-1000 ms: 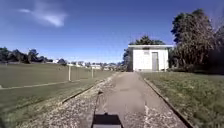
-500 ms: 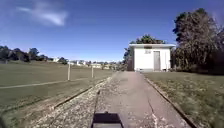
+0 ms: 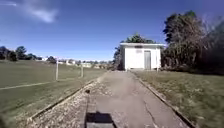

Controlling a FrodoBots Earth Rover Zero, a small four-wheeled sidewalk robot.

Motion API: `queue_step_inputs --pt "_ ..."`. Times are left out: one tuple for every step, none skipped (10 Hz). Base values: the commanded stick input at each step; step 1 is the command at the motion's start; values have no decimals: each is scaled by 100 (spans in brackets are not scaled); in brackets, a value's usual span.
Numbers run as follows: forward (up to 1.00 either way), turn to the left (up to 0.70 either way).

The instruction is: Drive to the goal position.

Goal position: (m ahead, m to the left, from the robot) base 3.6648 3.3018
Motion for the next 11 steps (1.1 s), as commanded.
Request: queue_step_inputs --pt "50 0" --pt "50 0" --pt "50 0" --pt "50 0" --pt "50 0" --pt "50 0" --pt "50 0" --pt "50 0" --pt "50 0" --pt "50 0" --pt "50 0"
